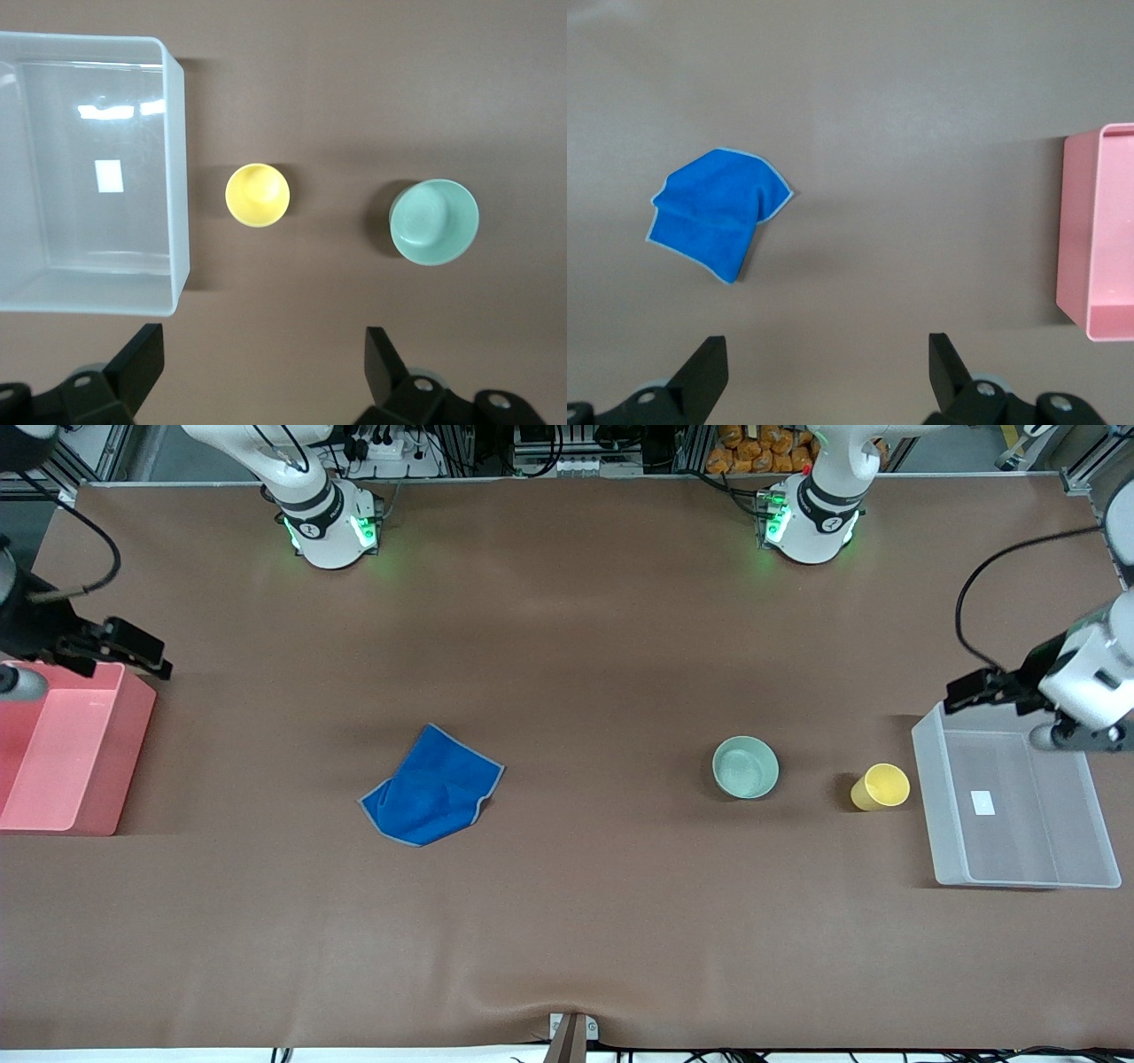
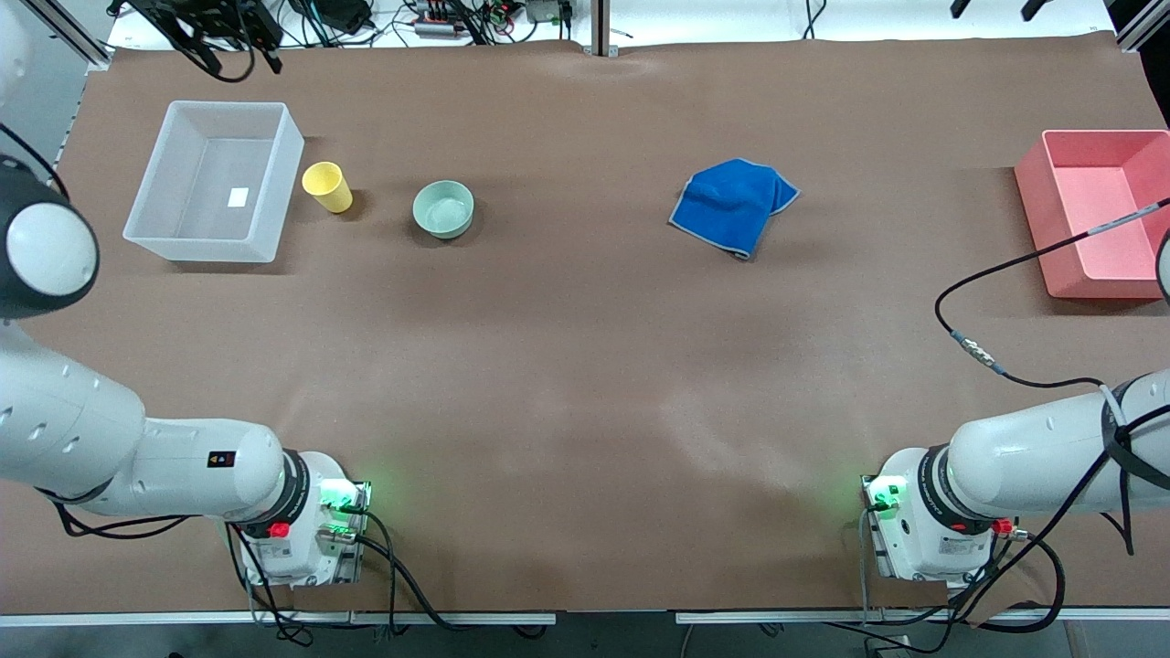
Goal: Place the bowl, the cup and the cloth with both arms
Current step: 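Move the left gripper to the yellow cup while the right gripper reaches the cloth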
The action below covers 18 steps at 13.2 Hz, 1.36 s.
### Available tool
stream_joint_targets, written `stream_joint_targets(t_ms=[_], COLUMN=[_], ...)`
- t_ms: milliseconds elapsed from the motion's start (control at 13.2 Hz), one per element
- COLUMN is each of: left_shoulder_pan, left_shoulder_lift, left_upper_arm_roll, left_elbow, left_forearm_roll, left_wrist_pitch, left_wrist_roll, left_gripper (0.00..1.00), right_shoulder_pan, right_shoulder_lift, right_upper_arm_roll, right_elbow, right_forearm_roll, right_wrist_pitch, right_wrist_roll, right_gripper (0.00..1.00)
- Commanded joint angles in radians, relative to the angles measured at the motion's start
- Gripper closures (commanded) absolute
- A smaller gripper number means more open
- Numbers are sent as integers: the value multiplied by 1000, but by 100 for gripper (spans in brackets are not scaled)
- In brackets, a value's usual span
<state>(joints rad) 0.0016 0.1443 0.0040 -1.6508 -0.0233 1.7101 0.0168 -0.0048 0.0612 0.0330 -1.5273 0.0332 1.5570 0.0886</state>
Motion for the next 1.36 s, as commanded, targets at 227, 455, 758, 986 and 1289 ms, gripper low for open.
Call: stream_joint_targets(t_ms=[227, 455, 758, 986, 1289], left_shoulder_pan=[9, 17, 23, 34, 40], left_shoulder_lift=[49, 121, 199, 227, 250], left_upper_arm_roll=[4, 8, 11, 11, 11], left_elbow=[-190, -192, -192, -198, -245], left_forearm_roll=[-21, -12, -7, -6, 42], left_wrist_pitch=[290, 367, 463, 479, 545], left_wrist_roll=[-3, 6, 11, 12, 12], left_gripper=[0, 0, 8, 18, 27], right_shoulder_pan=[60, 101, 140, 151, 151], right_shoulder_lift=[115, 176, 291, 374, 419], right_upper_arm_roll=[-2, -2, -2, -4, -4], right_elbow=[-43, -42, -43, -53, -132], right_forearm_roll=[5, 5, 5, 2, 2], right_wrist_pitch=[121, 170, 293, 397, 550], right_wrist_roll=[89, 195, 371, 508, 652], right_gripper=[0, 0, 0, 0, 0])
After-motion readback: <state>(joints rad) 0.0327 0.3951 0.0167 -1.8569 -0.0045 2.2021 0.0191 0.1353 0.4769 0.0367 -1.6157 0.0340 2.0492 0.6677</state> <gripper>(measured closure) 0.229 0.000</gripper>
